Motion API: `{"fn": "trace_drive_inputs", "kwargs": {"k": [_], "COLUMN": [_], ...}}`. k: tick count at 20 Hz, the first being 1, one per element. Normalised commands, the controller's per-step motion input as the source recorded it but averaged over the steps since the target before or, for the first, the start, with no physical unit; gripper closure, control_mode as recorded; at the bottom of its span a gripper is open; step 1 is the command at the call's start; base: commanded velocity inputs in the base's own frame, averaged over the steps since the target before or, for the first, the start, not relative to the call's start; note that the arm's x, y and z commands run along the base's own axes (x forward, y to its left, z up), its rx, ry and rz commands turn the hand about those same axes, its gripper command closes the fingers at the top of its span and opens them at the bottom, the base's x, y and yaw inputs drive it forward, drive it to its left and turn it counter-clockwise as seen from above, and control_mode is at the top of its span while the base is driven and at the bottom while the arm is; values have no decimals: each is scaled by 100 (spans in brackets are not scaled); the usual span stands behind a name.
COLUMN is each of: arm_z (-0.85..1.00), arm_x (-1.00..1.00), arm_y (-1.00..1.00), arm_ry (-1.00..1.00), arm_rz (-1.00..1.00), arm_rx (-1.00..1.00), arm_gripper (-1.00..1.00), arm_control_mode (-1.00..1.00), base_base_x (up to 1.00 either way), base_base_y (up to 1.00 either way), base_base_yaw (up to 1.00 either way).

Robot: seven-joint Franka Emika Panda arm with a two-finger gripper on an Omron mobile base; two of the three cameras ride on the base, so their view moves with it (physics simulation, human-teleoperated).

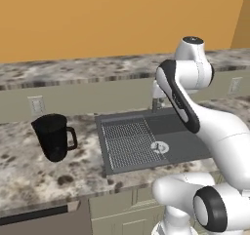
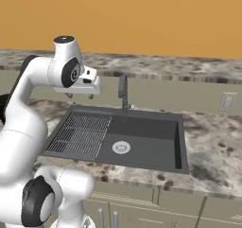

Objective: Turn on the sink faucet and place the jug under the water for a few seconds to fill it up.

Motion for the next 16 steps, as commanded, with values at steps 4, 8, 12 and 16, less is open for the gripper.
{"fn": "trace_drive_inputs", "kwargs": {"k": [4,8,12,16], "arm_z": [0,0,0,0], "arm_x": [0,0,0,0], "arm_y": [0,0,0,0], "arm_ry": [0,0,0,0], "arm_rz": [0,0,0,0], "arm_rx": [0,0,0,0], "arm_gripper": [-100,-100,-100,-100], "arm_control_mode": [100,100,100,100], "base_base_x": [34,6,4,0], "base_base_y": [-14,-68,-48,-49], "base_base_yaw": [0,0,0,-1]}}
